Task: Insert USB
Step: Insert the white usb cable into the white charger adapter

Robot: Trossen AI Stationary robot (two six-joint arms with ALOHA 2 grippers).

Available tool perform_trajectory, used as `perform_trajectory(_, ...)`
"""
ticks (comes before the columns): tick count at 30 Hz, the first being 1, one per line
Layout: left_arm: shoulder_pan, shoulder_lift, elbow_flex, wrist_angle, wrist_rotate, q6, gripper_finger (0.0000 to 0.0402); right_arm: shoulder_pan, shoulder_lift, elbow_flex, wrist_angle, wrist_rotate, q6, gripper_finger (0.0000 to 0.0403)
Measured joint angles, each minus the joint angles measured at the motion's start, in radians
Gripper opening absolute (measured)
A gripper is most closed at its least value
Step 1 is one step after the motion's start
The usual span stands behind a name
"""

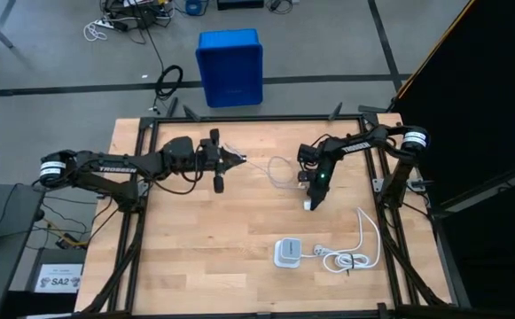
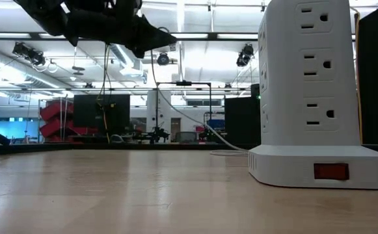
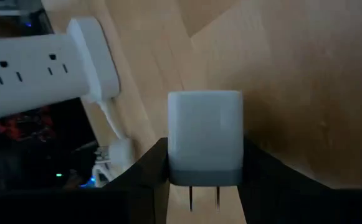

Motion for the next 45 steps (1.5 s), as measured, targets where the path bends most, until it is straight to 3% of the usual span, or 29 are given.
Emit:
perform_trajectory(6, -0.001, 0.0, 0.0, -0.013, 0.014, -0.003, 0.0, -0.009, -0.014, 0.061, -0.044, 0.087, -0.012, 0.0229)
perform_trajectory(11, -0.007, 0.0, 0.0, -0.015, 0.02, -0.008, 0.0, -0.018, -0.014, 0.145, -0.151, 0.24, -0.055, 0.0263)
perform_trajectory(21, -0.021, 0.0, 0.0, -0.028, 0.021, -0.015, 0.0, 0.046, -0.033, 0.31, -0.345, 0.565, -0.017, 0.0236)
perform_trajectory(29, -0.021, 0.0, 0.0, -0.047, 0.021, -0.019, 0.0, 0.227, -0.081, 0.311, -0.329, 0.748, 0.086, 0.0216)
perform_trajectory(37, -0.032, 0.0, 0.0, -0.053, 0.02, -0.022, 0.0, 0.395, -0.081, 0.262, -0.257, 1.013, 0.201, 0.0217)
perform_trajectory(45, -0.034, 0.0, 0.0, -0.05, 0.02, -0.025, 0.0, 0.405, -0.081, 0.163, -0.183, 1.033, 0.256, 0.0192)
